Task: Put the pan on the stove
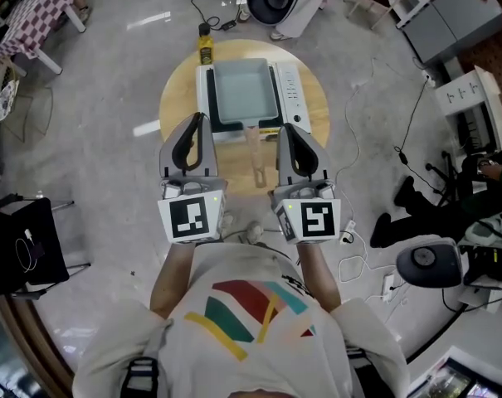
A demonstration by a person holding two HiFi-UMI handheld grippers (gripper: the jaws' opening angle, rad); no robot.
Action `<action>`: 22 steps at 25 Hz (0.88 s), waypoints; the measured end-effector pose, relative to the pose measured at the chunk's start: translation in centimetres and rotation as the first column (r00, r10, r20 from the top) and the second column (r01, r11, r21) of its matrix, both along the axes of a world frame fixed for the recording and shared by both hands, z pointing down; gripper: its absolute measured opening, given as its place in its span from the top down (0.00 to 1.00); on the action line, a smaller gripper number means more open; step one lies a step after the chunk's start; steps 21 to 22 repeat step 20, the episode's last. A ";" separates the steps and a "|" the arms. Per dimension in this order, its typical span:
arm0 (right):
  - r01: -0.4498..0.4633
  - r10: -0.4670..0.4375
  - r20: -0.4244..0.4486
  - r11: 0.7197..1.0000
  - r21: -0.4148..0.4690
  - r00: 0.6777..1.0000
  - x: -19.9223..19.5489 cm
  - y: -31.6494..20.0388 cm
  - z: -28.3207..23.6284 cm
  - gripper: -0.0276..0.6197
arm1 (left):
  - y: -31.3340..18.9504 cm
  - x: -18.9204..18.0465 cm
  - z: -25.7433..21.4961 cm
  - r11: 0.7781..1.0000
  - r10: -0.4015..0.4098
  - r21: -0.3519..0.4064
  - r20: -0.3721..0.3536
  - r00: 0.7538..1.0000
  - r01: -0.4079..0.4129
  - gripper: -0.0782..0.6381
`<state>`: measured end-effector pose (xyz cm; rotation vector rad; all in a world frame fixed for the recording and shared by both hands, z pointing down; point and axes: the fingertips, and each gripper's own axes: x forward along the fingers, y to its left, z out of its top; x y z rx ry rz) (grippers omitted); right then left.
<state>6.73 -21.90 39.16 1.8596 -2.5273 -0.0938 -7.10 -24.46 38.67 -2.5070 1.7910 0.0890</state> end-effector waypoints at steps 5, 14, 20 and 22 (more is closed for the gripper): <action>-0.019 0.019 0.019 1.000 0.006 1.000 0.6 0.3 0.0 0.96 | 0.5 0.4 -0.8 1.000 0.007 -0.007 0.011 1.000 -0.007 0.88; 0.000 0.000 0.042 1.000 -0.007 0.999 0.9 1.0 -0.1 0.96 | 1.2 0.4 -1.9 0.999 -0.005 0.047 -0.006 1.000 0.005 0.88; 0.006 -0.005 0.038 1.000 -0.006 0.999 1.1 1.0 -0.4 0.96 | 1.0 -0.1 -2.5 0.997 -0.023 0.079 -0.010 1.000 0.023 0.88; 0.006 -0.005 0.038 1.000 -0.006 0.999 1.1 1.0 -0.4 0.96 | 1.0 -0.1 -2.5 0.997 -0.023 0.079 -0.010 1.000 0.023 0.88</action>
